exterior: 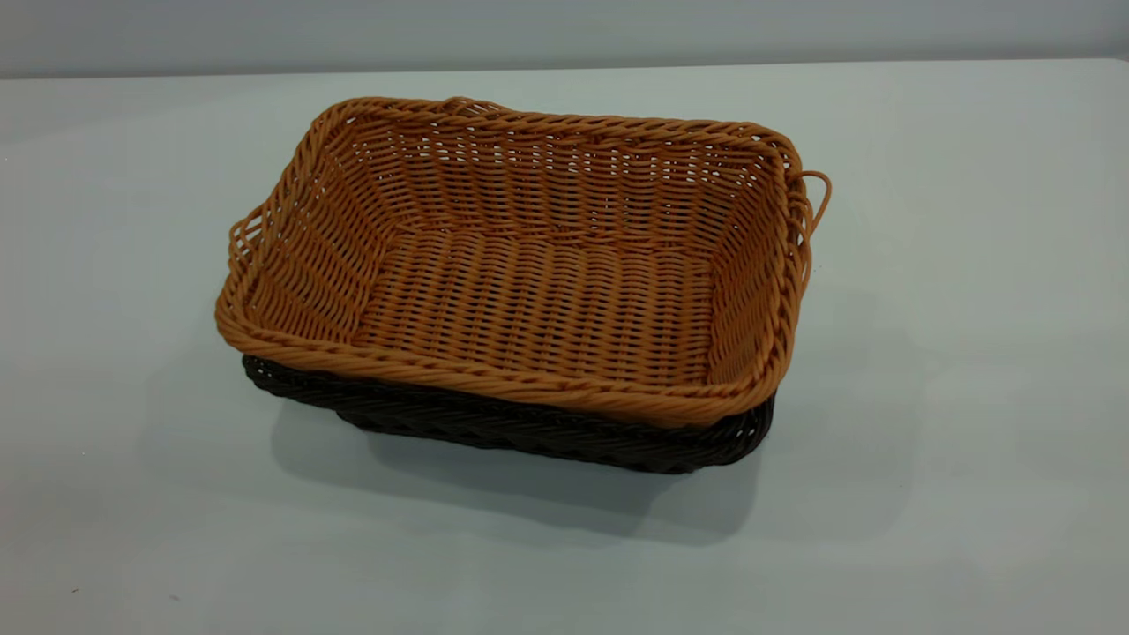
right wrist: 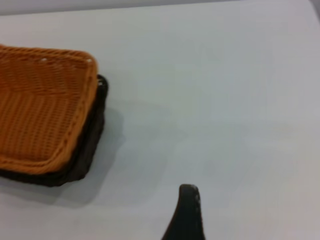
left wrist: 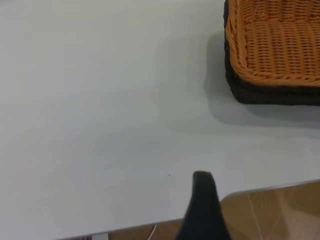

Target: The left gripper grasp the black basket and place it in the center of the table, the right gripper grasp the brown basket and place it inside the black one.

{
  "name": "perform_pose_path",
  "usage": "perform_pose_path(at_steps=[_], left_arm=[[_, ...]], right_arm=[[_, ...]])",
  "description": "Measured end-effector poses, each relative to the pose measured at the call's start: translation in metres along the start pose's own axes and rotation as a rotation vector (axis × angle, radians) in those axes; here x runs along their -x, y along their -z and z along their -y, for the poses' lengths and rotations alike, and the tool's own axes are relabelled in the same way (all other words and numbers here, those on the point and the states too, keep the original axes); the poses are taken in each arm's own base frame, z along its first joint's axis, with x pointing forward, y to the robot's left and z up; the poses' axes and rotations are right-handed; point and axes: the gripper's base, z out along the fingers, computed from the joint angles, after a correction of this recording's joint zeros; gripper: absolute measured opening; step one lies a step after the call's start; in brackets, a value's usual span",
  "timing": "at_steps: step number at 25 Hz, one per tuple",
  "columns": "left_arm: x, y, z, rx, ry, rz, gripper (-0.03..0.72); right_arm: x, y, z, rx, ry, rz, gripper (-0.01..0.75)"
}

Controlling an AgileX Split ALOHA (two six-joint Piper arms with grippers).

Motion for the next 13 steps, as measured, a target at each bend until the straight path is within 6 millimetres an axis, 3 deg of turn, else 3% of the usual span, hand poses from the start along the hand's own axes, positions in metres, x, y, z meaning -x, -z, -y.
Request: perform_pose_path(at_steps=[13], left_arm=[[0.0001, 0.0, 0.0, 0.0, 0.0, 0.001, 0.509]], right_arm=[[0.0, 0.0002, -0.0003, 0.025, 0.005, -0.001, 0.581]])
